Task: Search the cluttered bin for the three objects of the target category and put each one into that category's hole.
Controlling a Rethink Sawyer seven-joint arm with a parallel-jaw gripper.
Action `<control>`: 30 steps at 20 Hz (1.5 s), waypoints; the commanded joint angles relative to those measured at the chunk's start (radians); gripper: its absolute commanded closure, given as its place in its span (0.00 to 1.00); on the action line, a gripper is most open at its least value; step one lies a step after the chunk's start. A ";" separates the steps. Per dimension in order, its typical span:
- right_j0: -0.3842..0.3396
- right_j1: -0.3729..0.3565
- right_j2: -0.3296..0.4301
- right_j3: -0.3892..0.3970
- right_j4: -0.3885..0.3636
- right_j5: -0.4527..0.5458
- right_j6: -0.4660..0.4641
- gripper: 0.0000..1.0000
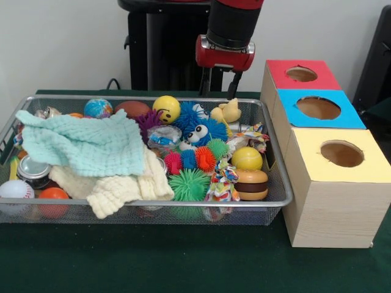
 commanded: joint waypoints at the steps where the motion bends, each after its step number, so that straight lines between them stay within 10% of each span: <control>1: -0.002 0.072 0.014 0.030 0.058 0.069 0.230 0.00; 30: -0.111 0.064 0.217 0.230 0.313 -0.194 0.251 0.00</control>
